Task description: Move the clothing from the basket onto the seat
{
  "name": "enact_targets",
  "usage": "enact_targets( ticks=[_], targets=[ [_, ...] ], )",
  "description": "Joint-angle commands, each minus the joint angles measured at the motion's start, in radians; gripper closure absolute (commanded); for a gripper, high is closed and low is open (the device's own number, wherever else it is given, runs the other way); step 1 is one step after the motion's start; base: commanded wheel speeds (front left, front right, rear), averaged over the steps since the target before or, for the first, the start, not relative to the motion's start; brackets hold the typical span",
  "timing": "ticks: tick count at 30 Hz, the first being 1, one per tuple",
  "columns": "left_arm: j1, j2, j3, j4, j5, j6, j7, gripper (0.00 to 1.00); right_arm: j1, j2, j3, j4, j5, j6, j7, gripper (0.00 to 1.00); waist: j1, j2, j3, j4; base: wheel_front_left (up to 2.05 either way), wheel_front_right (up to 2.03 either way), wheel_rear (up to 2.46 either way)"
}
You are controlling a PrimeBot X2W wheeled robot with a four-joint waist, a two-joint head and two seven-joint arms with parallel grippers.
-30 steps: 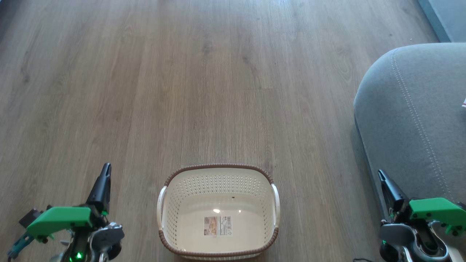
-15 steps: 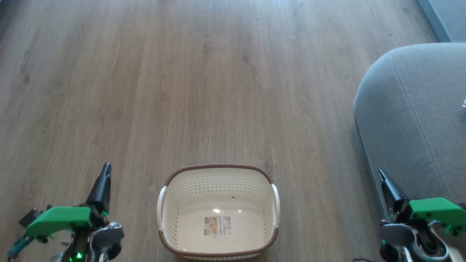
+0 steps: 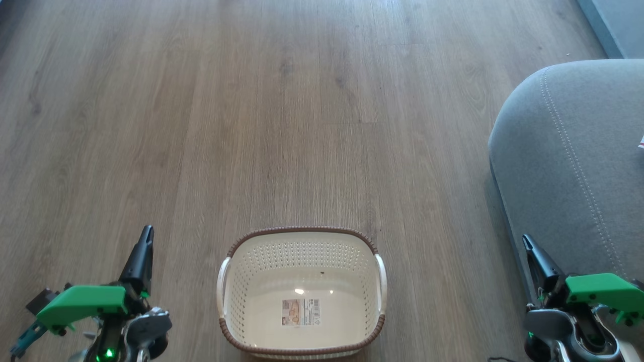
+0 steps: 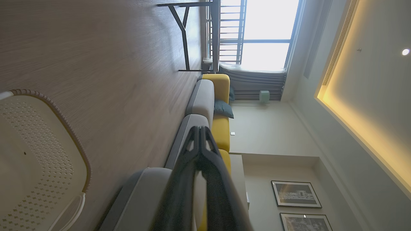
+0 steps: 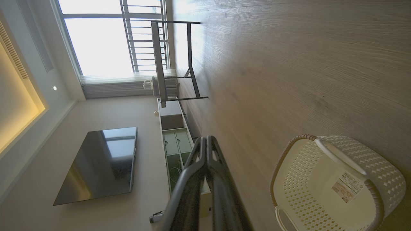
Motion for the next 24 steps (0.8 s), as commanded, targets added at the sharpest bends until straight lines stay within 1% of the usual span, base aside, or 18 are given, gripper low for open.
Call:
enact_targets(
  ticks=[1,24],
  targets=[
    [-0.058,0.007,0.036,-0.036,-0.005,-0.007,0.003,1.0,-0.05,-0.008,0.016,-0.041,0.004,0.007,0.008,1.0,0.0,0.0,0.0,0.0,0.0,0.0,0.0],
    [-0.058,0.007,0.036,-0.036,-0.005,-0.007,0.003,1.0,-0.05,-0.007,0.016,-0.041,0.004,0.007,0.009,1.0,0.0,0.0,0.0,0.0,0.0,0.0,0.0]
  ],
)
